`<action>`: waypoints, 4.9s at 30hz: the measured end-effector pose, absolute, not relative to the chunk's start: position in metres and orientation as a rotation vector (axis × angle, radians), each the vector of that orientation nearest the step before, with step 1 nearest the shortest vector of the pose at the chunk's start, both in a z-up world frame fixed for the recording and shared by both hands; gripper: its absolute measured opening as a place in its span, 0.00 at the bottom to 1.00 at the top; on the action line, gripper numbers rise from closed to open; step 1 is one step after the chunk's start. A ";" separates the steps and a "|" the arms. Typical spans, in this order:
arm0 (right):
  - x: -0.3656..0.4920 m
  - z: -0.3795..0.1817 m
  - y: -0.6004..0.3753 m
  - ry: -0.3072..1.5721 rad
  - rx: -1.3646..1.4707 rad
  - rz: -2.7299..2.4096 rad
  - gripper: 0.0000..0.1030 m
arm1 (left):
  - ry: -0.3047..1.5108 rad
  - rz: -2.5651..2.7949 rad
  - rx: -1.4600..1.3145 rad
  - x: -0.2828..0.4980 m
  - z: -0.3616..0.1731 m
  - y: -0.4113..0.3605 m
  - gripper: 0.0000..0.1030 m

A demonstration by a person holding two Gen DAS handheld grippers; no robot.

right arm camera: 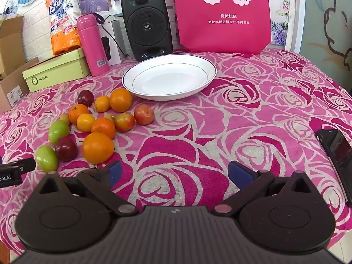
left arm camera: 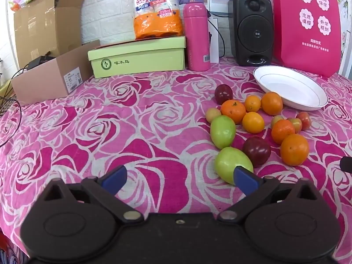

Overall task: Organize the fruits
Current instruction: 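Move both tools toward the fruit pile, then close the left tool on a green apple while the right tool grasps an orange, then lift and carry the green apple and orange over the white plate, then open the right tool to drop the orange while the left releases the apple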

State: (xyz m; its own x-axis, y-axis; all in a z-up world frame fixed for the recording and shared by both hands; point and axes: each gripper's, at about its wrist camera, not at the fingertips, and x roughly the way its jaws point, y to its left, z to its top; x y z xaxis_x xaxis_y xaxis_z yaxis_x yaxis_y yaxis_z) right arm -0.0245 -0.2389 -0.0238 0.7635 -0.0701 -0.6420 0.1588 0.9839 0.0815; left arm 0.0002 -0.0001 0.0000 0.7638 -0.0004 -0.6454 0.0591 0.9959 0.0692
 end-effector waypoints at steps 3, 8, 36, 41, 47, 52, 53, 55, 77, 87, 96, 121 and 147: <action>-0.024 -0.024 -0.239 0.692 0.134 -0.125 1.00 | 0.703 -0.031 0.089 0.001 0.000 -0.001 1.00; -0.023 -0.025 -0.239 0.693 0.135 -0.125 1.00 | 0.708 -0.031 0.086 0.004 -0.001 -0.002 1.00; -0.019 -0.030 -0.239 0.712 0.146 -0.122 1.00 | 0.716 -0.046 0.080 0.004 -0.006 -0.002 1.00; -0.019 -0.031 -0.240 0.715 0.147 -0.122 1.00 | 0.733 -0.062 0.063 0.004 -0.005 -0.001 1.00; -0.022 -0.029 -0.240 0.679 0.169 -0.066 1.00 | 0.794 -0.103 0.048 0.006 -0.008 0.002 1.00; -0.019 -0.028 -0.235 0.670 0.196 0.035 1.00 | 0.768 -0.172 -0.010 0.005 -0.010 0.010 1.00; -0.018 -0.028 -0.232 0.668 0.188 0.046 1.00 | 0.771 -0.176 -0.019 0.005 -0.010 0.011 1.00; -0.016 -0.028 -0.227 0.666 0.161 0.061 1.00 | 0.780 -0.187 -0.040 0.007 -0.010 0.013 1.00; 0.026 -0.036 -0.190 0.691 0.027 0.313 0.79 | 0.875 -0.342 -0.199 0.045 -0.012 0.009 1.00; 0.020 -0.037 -0.196 0.689 0.069 0.314 0.74 | 0.853 -0.383 -0.221 0.037 -0.007 0.007 1.00; 0.012 -0.011 -0.219 0.592 0.092 0.255 0.74 | 0.752 -0.454 -0.173 0.049 0.036 -0.015 1.00; 0.142 -0.002 -0.322 0.540 0.043 0.049 0.74 | 0.761 -0.521 -0.069 0.223 0.031 -0.139 1.00; 0.144 -0.010 -0.320 0.527 0.014 0.078 1.00 | 0.661 -0.444 -0.060 0.204 0.038 -0.132 1.00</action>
